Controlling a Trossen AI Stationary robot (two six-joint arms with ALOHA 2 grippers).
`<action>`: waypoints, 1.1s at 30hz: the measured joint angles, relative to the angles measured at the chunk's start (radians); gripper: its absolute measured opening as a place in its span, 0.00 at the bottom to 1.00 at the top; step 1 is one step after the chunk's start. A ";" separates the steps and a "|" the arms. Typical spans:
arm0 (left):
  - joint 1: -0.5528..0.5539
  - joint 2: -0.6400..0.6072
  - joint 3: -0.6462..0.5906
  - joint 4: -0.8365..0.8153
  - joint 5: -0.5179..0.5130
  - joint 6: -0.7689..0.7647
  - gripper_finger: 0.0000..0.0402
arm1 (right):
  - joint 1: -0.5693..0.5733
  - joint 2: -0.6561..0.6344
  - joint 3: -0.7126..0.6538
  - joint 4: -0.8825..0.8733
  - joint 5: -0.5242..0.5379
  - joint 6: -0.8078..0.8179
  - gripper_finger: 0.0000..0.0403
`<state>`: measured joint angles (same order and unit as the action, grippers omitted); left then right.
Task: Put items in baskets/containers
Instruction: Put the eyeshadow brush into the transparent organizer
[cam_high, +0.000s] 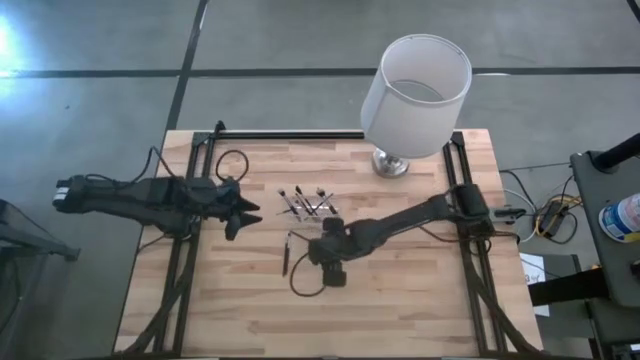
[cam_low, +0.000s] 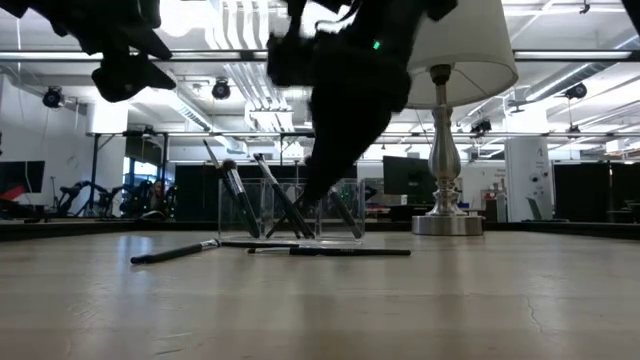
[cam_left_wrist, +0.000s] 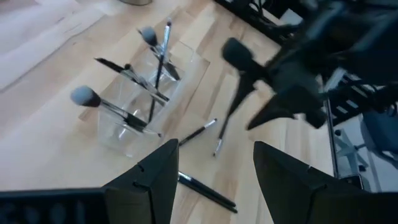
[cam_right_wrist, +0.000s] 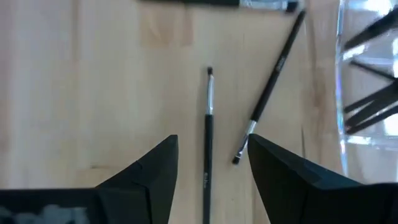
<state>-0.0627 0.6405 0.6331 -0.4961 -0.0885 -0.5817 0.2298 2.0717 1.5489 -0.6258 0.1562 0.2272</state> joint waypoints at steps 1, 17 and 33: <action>-0.015 0.000 0.000 0.001 -0.009 -0.007 0.50 | 0.000 0.020 0.011 0.000 0.000 0.017 0.46; -0.122 0.050 -0.083 0.063 -0.129 -0.124 0.50 | -0.004 0.122 0.083 0.016 -0.003 0.038 0.43; -0.159 0.124 -0.362 0.480 -0.021 -0.180 0.50 | -0.005 0.169 0.080 0.012 -0.026 0.087 0.05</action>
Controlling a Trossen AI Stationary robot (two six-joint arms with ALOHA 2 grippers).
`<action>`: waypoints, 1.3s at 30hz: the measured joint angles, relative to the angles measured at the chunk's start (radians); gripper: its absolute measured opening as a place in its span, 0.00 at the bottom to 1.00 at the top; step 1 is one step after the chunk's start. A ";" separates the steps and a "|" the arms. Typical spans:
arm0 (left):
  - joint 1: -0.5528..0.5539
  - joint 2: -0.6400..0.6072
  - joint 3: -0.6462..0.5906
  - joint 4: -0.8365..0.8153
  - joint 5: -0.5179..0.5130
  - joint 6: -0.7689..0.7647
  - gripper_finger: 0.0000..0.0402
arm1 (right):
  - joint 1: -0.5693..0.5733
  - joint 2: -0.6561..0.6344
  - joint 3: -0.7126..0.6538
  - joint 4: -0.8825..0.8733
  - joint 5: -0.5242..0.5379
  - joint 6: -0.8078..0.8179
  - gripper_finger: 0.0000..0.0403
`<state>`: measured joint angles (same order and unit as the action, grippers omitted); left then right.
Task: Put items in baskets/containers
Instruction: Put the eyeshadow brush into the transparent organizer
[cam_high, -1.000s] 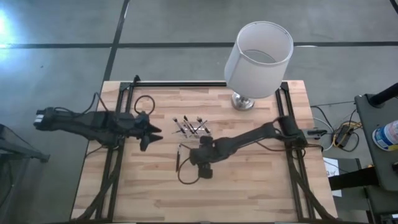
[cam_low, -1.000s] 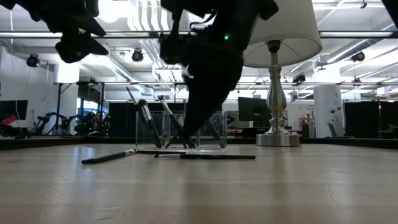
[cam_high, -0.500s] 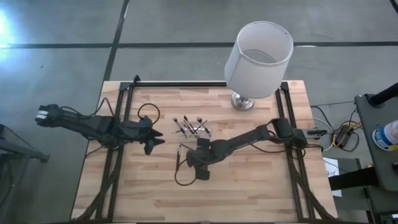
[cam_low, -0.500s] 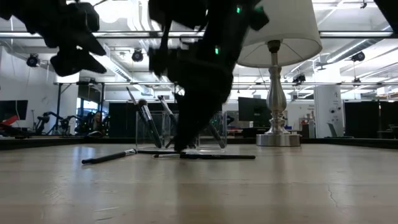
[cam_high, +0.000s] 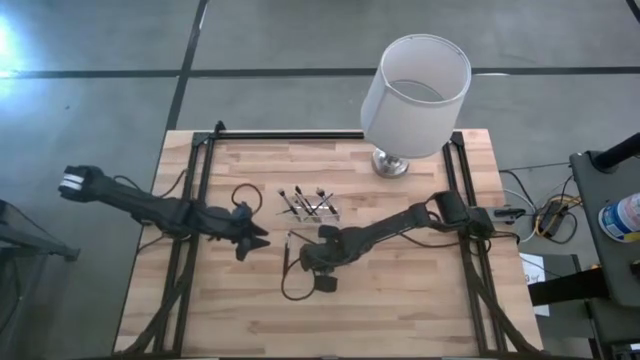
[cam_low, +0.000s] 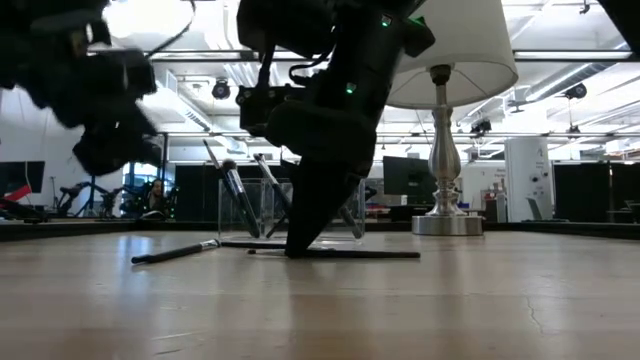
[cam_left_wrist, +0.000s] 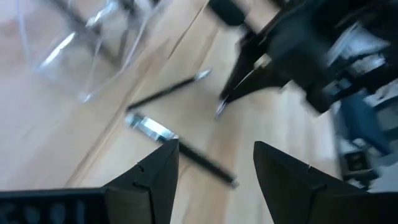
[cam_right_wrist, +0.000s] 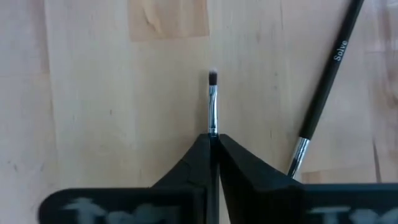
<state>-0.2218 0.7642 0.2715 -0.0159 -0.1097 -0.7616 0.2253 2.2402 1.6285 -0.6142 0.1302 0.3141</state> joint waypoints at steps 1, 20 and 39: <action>-0.003 0.013 -0.009 0.003 0.000 0.000 0.50 | 0.000 0.000 -0.003 0.004 0.004 0.001 0.04; -0.030 0.315 -0.012 0.307 -0.019 0.317 0.50 | -0.025 0.008 0.121 0.018 0.029 0.077 0.03; -0.029 0.025 0.015 0.283 -0.195 0.300 0.50 | -0.065 -0.296 -0.020 0.294 0.465 0.276 0.03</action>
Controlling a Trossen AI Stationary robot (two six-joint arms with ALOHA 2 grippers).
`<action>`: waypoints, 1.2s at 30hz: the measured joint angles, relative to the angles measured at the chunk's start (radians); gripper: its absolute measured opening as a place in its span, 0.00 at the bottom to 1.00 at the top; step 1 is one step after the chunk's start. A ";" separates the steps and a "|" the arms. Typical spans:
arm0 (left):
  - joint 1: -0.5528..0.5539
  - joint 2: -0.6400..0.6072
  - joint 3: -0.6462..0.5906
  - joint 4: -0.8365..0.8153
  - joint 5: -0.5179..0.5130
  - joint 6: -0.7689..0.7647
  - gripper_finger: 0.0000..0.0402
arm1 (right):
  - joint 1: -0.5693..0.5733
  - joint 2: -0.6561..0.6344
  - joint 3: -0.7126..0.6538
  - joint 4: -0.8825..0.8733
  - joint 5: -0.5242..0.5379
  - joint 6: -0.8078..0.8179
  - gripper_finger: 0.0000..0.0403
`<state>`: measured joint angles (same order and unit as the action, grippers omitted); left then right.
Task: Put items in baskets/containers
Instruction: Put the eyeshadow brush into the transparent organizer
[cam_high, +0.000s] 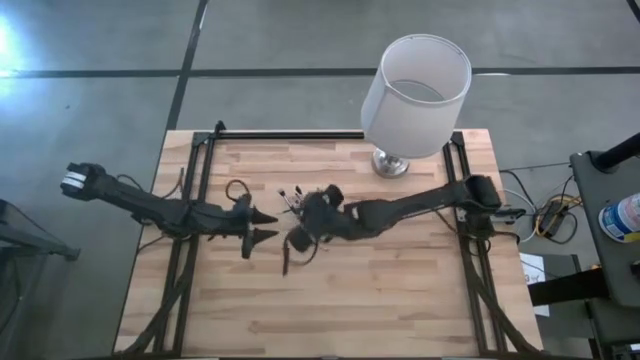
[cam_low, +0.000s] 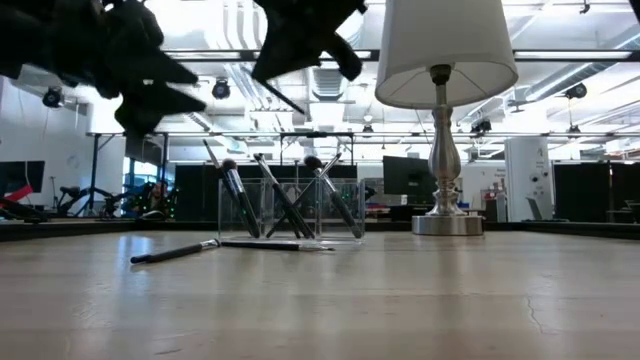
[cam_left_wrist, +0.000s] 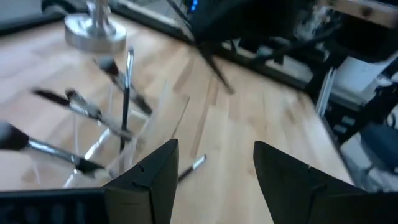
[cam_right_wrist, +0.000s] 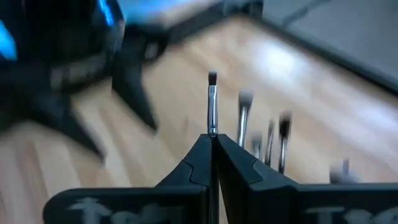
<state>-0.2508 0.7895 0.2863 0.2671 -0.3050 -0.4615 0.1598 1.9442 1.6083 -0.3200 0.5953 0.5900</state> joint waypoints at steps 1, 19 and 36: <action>0.000 -0.021 0.000 -0.001 -0.007 0.005 0.50 | -0.013 -0.019 -0.038 0.086 0.000 -0.015 0.03; 0.006 -0.198 0.083 -0.009 -0.217 0.113 0.50 | -0.147 -0.077 -0.525 0.873 0.043 -0.217 0.03; 0.028 -0.163 0.087 -0.038 -0.249 0.086 0.50 | -0.150 -0.076 -0.618 1.067 -0.057 -0.295 0.03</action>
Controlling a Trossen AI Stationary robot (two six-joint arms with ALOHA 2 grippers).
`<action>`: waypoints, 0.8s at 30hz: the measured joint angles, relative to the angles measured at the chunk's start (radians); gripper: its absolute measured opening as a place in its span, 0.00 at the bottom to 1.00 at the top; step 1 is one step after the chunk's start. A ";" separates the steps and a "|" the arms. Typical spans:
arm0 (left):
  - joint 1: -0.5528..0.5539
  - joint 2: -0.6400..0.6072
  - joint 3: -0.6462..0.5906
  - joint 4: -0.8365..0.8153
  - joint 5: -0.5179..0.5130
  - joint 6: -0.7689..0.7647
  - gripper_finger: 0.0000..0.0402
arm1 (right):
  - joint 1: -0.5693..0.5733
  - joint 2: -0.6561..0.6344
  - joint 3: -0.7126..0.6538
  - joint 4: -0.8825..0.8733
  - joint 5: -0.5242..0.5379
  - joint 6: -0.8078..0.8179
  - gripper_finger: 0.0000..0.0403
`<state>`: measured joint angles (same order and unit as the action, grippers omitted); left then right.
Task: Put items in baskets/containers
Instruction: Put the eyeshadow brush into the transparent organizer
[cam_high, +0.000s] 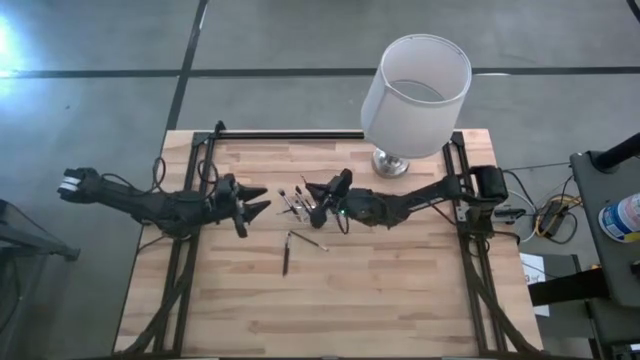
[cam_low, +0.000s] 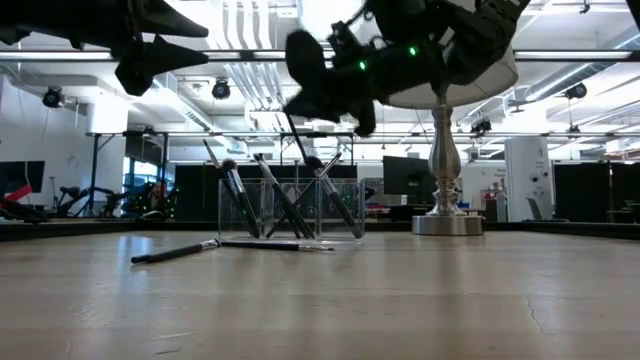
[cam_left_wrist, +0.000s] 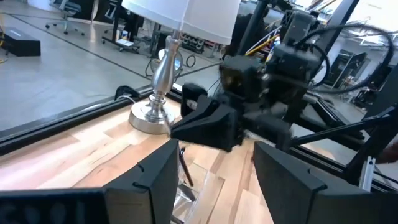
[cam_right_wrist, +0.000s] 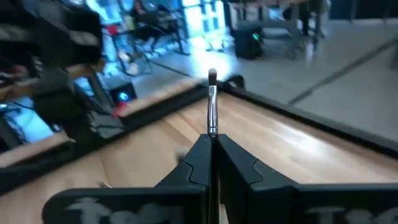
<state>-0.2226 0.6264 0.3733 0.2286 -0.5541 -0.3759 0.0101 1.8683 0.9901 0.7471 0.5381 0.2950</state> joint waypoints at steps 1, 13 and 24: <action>0.000 0.002 0.000 0.000 0.000 -0.005 0.50 | 0.000 0.000 0.014 -0.012 -0.004 -0.014 0.03; 0.000 0.013 -0.001 -0.004 0.002 -0.028 0.50 | 0.003 0.128 0.086 -0.084 -0.066 -0.010 0.03; -0.001 0.019 -0.002 -0.093 0.026 -0.030 0.50 | 0.047 0.084 0.169 -0.545 -0.036 0.018 0.14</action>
<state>-0.2234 0.6458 0.3717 0.1357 -0.5276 -0.4061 0.0571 1.9522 1.1591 0.2016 0.5021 0.3126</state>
